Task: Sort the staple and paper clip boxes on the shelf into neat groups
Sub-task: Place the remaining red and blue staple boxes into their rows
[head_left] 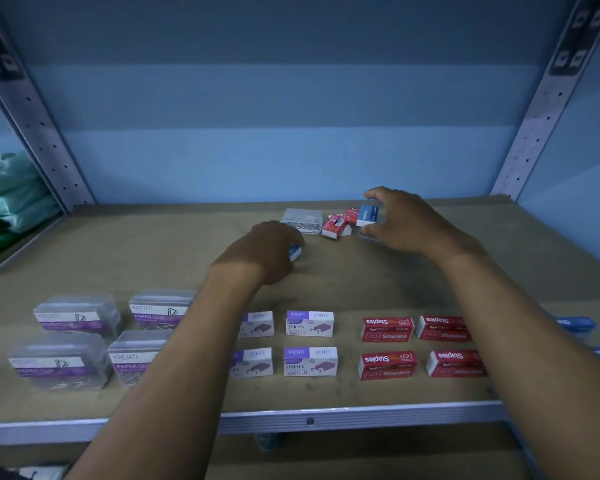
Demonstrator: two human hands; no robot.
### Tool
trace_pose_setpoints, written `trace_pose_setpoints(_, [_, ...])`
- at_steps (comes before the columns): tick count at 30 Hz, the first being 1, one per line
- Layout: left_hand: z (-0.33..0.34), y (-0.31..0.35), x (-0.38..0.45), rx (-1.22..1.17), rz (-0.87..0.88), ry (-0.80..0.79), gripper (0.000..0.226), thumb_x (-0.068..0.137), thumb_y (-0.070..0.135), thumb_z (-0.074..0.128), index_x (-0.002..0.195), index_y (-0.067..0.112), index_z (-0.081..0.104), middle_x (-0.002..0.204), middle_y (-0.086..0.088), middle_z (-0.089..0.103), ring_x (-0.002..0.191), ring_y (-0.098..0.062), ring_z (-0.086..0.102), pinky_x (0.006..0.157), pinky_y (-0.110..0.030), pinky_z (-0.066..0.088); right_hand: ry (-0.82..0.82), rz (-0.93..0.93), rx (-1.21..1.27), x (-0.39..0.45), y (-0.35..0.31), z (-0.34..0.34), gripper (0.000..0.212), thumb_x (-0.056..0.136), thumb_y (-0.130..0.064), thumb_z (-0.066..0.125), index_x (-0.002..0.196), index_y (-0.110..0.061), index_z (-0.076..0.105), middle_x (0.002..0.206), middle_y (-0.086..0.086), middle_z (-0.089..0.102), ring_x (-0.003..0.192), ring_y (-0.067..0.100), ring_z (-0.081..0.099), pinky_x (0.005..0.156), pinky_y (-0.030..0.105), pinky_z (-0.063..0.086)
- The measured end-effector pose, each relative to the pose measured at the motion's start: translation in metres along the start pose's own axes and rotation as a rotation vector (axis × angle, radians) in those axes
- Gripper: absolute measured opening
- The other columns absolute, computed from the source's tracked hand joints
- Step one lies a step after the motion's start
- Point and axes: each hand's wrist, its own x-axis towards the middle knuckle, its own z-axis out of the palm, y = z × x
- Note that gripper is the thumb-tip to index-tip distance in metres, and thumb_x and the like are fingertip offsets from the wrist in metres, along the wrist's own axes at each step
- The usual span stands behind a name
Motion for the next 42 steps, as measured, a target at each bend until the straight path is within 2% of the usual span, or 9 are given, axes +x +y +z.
trace_pose_setpoints(4, [0.003,-0.003,0.005,0.015,0.024,0.031,0.041,0.088,0.010,0.060,0.123,0.031,0.063,0.136,-0.002,0.054,0.127,-0.024,0.044,0.102,-0.034,0.040,0.025,-0.011,-0.012,0.002,0.001,0.004,0.053,0.086,-0.023,0.075,0.136,-0.015,0.058,0.135,0.007,0.062,0.119,0.024,0.058,0.091,0.032,0.046])
trace_pose_setpoints(8, [0.003,-0.003,0.007,-0.040,0.030,0.056,0.035,0.080,0.022,0.077,0.114,0.026,0.069,0.123,-0.001,0.063,0.115,-0.021,0.052,0.098,-0.031,0.045,0.030,-0.019,-0.004,0.000,-0.001,-0.002,0.053,0.082,-0.022,0.078,0.131,-0.015,0.060,0.131,0.006,0.063,0.115,0.022,0.059,0.088,0.030,0.048])
trace_pose_setpoints(15, [-0.009,0.002,-0.004,-0.160,0.085,0.158,0.032,0.072,0.023,0.083,0.102,0.024,0.071,0.103,0.002,0.061,0.091,-0.013,0.056,0.077,-0.026,0.048,0.029,-0.102,0.096,-0.017,-0.016,-0.018,0.051,0.075,-0.017,0.086,0.123,-0.017,0.068,0.119,0.000,0.065,0.105,0.014,0.063,0.087,0.021,0.046])
trace_pose_setpoints(20, [-0.018,0.011,-0.016,-0.248,0.101,0.178,0.033,0.074,0.023,0.082,0.105,0.025,0.070,0.102,0.005,0.066,0.081,-0.009,0.058,0.074,-0.025,0.049,-0.003,-0.117,0.180,-0.033,-0.025,-0.025,0.052,0.069,-0.025,0.092,0.116,-0.027,0.071,0.110,-0.012,0.067,0.099,0.005,0.061,0.073,0.002,0.038])
trace_pose_setpoints(24, [-0.023,0.012,-0.023,-0.327,0.095,0.150,0.034,0.071,0.022,0.085,0.100,0.029,0.069,0.098,0.009,0.065,0.068,-0.009,0.062,0.055,-0.022,0.052,-0.100,-0.109,0.227,-0.045,-0.029,-0.027,0.049,0.073,-0.014,0.086,0.113,-0.035,0.067,0.104,-0.019,0.063,0.083,-0.011,0.060,0.060,0.003,0.038])
trace_pose_setpoints(27, [-0.025,0.013,-0.027,-0.370,0.091,0.128,0.035,0.071,0.017,0.085,0.096,0.031,0.066,0.096,0.010,0.063,0.065,-0.014,0.063,0.052,-0.021,0.052,-0.160,-0.117,0.243,-0.052,-0.027,-0.027,0.050,0.075,-0.006,0.081,0.111,-0.035,0.065,0.104,-0.014,0.064,0.068,-0.014,0.057,0.058,0.008,0.040])
trace_pose_setpoints(33, [-0.021,0.011,-0.030,-0.381,0.092,0.064,0.034,0.072,0.009,0.083,0.093,0.030,0.066,0.097,0.006,0.062,0.082,-0.026,0.067,0.060,-0.039,0.060,-0.247,-0.118,0.148,-0.055,-0.025,-0.023,0.054,0.076,-0.001,0.079,0.114,-0.037,0.066,0.105,-0.008,0.062,0.082,0.010,0.059,0.078,0.030,0.052])
trace_pose_setpoints(36, [-0.019,0.009,-0.031,-0.345,0.103,0.016,0.036,0.076,0.009,0.080,0.096,0.035,0.067,0.102,0.005,0.060,0.083,-0.021,0.066,0.057,-0.029,0.059,-0.269,-0.123,0.152,-0.057,-0.025,-0.020,0.048,0.077,-0.010,0.080,0.110,-0.043,0.066,0.108,-0.012,0.063,0.091,0.010,0.063,0.082,0.036,0.056])
trace_pose_setpoints(42, [-0.016,0.009,-0.031,-0.290,0.106,-0.007,0.030,0.077,0.014,0.080,0.094,0.036,0.068,0.104,0.007,0.061,0.092,-0.014,0.062,0.059,-0.019,0.046,-0.264,-0.154,0.072,-0.058,-0.031,-0.015,0.047,0.089,-0.003,0.070,0.096,-0.050,0.070,0.109,-0.013,0.064,0.096,0.010,0.061,0.081,0.028,0.054])
